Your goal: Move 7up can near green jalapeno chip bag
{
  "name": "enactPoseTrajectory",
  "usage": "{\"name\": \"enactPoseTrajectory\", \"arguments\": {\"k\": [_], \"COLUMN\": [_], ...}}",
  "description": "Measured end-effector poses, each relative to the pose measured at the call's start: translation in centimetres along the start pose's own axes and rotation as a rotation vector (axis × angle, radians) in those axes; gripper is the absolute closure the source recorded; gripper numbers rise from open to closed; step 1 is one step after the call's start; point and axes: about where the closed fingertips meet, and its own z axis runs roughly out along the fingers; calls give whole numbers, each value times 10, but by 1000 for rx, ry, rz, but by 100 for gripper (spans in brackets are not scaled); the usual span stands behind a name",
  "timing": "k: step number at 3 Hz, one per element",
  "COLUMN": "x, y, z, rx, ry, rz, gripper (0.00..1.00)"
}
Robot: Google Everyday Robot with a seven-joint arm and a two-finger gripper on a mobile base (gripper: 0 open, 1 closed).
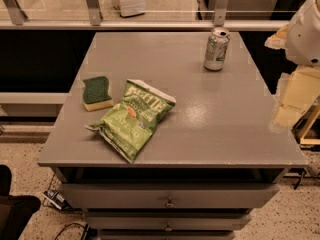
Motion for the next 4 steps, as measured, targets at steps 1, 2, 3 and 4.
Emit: {"name": "enactPoseTrajectory", "arguments": {"k": [1,2,3,4], "x": [0,6,36,36], "y": [-1,-15,-36,-70], "z": [-1,1,25,43], "rx": [11,73,127,203], "ry": [-3,-61,-216,-416], "rz": [3,41,140,195], "gripper": [0,0,0,0]}}
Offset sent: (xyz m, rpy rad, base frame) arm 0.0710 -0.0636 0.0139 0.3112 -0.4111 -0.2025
